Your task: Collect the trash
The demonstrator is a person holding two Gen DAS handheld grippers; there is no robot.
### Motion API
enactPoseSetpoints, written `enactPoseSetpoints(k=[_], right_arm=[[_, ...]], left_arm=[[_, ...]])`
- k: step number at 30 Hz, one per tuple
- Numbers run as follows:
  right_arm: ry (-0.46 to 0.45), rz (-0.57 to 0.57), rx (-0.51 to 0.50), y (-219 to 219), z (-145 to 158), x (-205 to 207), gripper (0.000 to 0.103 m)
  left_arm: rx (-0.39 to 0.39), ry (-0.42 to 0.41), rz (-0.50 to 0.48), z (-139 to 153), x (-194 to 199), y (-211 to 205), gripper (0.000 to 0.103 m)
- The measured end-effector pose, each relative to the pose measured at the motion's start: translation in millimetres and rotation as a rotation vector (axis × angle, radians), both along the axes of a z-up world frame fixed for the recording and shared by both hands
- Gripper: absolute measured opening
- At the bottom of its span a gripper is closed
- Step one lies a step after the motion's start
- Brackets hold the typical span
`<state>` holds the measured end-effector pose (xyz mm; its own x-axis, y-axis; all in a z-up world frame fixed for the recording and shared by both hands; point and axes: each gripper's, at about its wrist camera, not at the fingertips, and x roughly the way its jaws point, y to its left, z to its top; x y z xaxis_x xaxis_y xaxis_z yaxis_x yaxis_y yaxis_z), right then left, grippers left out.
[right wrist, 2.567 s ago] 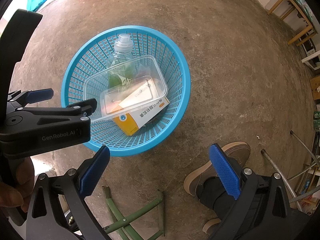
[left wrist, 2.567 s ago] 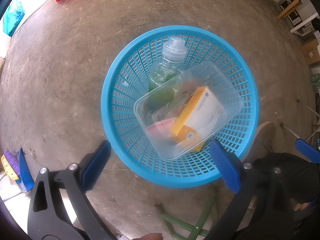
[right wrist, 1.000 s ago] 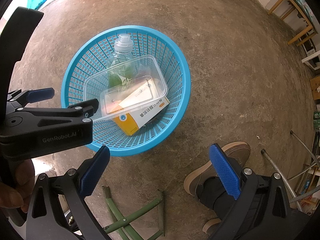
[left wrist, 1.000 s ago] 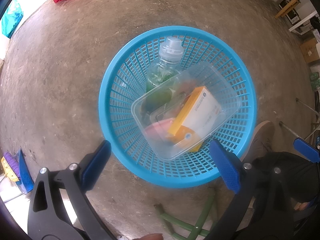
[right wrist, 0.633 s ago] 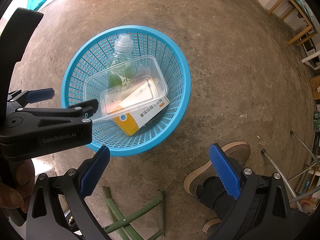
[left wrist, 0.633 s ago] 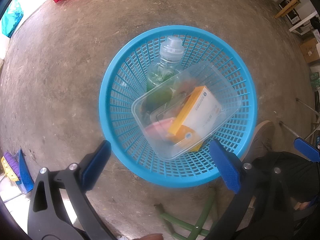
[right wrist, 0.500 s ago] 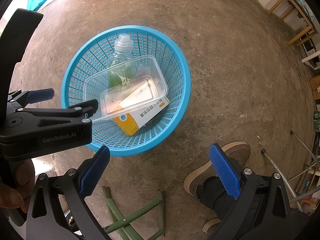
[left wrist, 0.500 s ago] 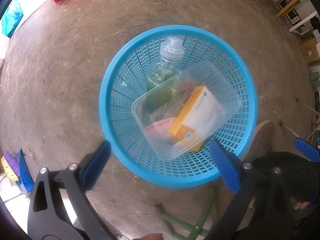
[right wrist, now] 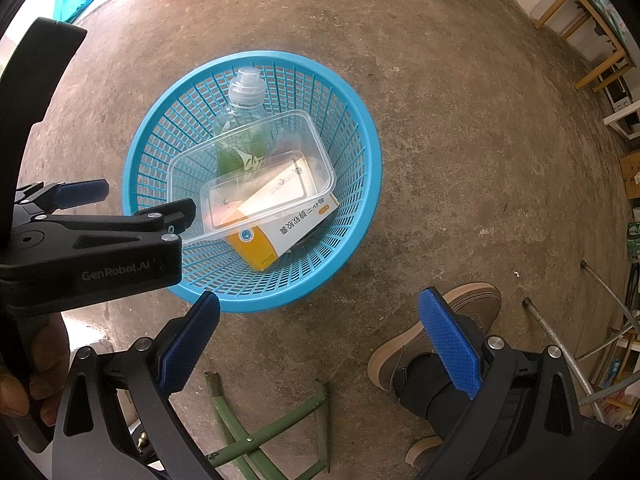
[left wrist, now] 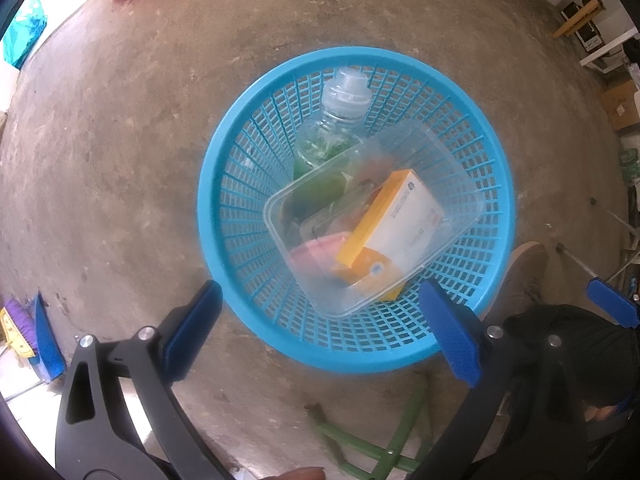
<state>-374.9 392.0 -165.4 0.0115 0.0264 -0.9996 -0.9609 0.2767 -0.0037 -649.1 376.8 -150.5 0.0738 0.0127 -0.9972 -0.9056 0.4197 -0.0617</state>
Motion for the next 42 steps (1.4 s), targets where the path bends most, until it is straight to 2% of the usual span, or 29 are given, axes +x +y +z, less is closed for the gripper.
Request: enactPoseSetpoints(k=[4,8,14,42], right_arm=[[-0.001,0.0,0.0,-0.3,-0.5,-0.1,0.097],[0.0,0.0,0.0,-0.5,-0.7,-0.2,0.097],[0.0,0.0,0.0,-0.5,-0.6,0.0,0.097],[0.0,0.0,0.0,-2.1,-2.0,-0.9,0.097]], left_arm=[[0.007,0.015,-0.008,-0.5,1.2,-1.1,0.095],[0.046,0.095,-0.037,-2.0,5.9,-4.5,0.095],[0.006,0.051,-0.002,-5.4,1.4,-0.1,0.095],[0.064,0.088,-0.023,-2.2,4.7,1.4,0.095]])
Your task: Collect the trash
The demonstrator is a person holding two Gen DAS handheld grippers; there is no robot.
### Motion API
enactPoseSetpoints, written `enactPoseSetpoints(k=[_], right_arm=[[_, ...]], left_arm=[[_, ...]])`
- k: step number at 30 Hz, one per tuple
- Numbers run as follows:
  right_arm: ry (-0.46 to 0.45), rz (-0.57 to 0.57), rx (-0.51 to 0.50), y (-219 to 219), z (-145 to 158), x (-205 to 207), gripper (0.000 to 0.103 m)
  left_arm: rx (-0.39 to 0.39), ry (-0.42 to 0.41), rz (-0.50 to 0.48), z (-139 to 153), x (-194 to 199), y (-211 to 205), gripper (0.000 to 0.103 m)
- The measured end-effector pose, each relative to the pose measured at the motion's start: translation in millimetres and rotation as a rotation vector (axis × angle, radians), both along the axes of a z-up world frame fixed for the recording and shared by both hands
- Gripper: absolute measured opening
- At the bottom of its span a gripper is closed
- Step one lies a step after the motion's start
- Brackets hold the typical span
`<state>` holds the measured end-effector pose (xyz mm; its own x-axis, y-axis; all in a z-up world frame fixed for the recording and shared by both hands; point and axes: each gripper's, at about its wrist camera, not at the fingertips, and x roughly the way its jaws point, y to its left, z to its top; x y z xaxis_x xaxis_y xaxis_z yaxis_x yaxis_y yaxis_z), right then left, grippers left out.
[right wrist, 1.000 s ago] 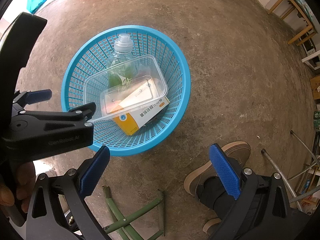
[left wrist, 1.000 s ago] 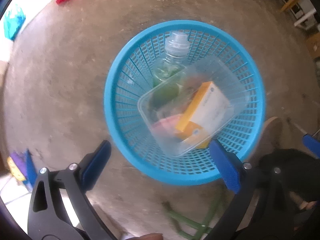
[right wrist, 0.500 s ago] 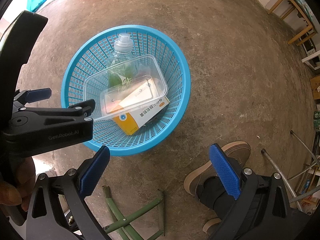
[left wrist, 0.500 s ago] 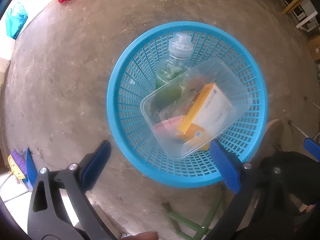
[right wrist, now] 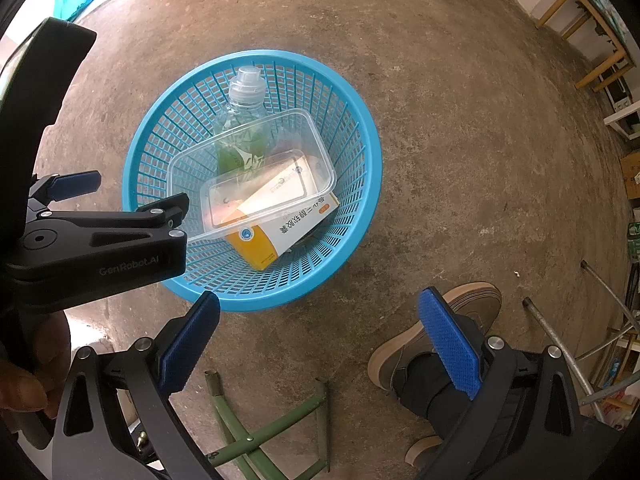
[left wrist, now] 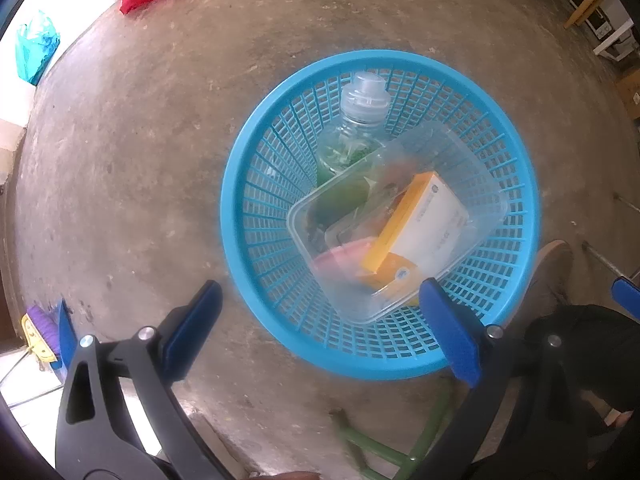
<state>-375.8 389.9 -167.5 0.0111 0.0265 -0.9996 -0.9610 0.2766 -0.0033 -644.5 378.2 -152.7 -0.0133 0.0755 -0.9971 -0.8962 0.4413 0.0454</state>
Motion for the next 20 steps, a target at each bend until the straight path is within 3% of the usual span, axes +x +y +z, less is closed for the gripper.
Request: enactPoseSetpoints(k=[10,20], right_arm=[[0.001,0.001,-0.001,-1.5,-0.8,-1.7,0.097],[0.002,-0.004,-0.001,0.0,-0.4,-2.2,0.097]], left_arm=[[0.059,-0.046,-0.033,9.3,2.3,-6.5,0.095],[0.008,-0.036,-0.009,1.6,2.7,-4.2,0.095]])
